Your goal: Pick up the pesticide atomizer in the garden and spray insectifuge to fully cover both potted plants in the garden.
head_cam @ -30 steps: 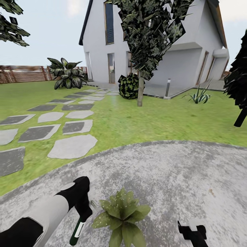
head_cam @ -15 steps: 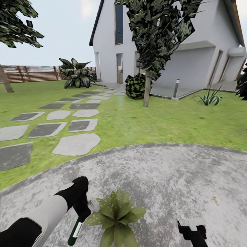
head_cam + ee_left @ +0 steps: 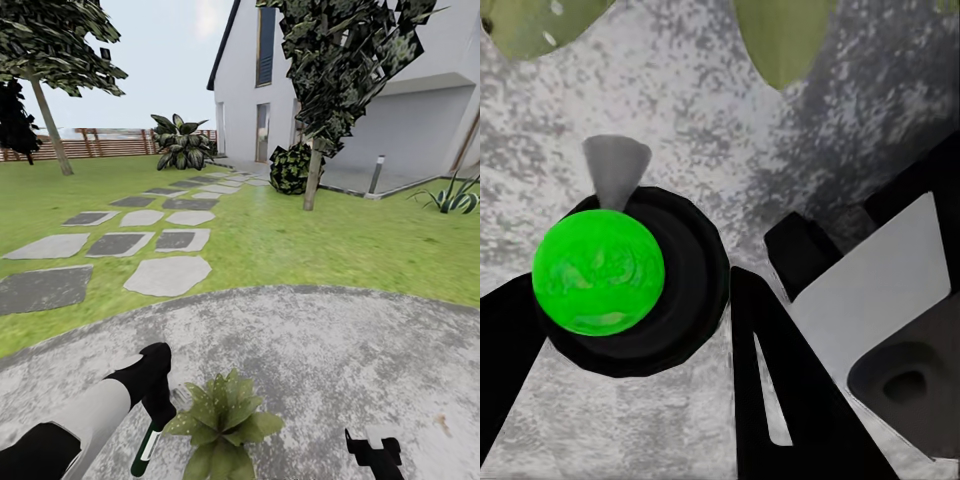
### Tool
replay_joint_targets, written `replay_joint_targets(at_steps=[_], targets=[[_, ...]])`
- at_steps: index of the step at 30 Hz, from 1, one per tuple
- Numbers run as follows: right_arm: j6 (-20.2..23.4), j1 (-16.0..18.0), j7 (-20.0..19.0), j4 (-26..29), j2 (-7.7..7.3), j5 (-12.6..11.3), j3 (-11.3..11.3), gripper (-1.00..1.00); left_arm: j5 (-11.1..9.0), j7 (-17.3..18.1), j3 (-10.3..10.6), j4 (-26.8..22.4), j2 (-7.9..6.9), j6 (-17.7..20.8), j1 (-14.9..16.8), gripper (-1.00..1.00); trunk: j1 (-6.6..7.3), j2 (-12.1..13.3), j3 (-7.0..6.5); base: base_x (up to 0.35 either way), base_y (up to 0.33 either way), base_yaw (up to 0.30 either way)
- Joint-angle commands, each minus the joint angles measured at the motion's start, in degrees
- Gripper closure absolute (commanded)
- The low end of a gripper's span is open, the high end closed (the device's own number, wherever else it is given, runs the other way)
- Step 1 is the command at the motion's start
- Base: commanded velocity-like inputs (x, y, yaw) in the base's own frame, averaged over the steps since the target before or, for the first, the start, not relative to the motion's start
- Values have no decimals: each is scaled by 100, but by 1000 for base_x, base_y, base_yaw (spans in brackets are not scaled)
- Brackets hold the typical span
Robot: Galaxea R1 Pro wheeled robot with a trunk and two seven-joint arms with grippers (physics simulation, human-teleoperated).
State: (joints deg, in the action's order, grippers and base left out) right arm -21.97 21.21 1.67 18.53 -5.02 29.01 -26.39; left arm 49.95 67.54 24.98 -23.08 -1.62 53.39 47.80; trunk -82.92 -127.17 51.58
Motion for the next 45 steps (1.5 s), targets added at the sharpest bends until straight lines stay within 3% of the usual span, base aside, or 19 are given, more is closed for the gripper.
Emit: replay_joint_targets(at_steps=[1, 10, 22, 26, 33, 45], targets=[[-26, 6, 17, -10, 2, 61, -33, -100, 48, 54, 7, -12, -3, 40, 2, 100, 3, -3, 6, -246, -128, 275], [-26, 6, 17, -9, 3, 61, -33, -100, 44, 40, 3, -12, 1, 40, -2, 100, 3, -3, 6, -304, -17, 67], [-23, 6, 17, -8, 5, 61, -34, -100, 37, -50, -50, 12, -13, 23, -95, 100, 3, -3, 6, -12, 0, 164], [-18, 6, 10, -8, 36, 64, -32, -100, -39, -326, -76, 17, 13, 15, -101, 100, 3, -3, 6, 0, 0, 4], [-22, 6, 9, 0, 19, 53, -42, -100, -296, -364, -270, 10, 30, -20, -105, 100, 3, -3, 6, 0, 0, 0], [-26, 6, 17, -7, 18, 52, -42, -100, -326, -374, -295, 64, 38, -30, -111, 100, 3, -3, 6, 0, -185, 154]])
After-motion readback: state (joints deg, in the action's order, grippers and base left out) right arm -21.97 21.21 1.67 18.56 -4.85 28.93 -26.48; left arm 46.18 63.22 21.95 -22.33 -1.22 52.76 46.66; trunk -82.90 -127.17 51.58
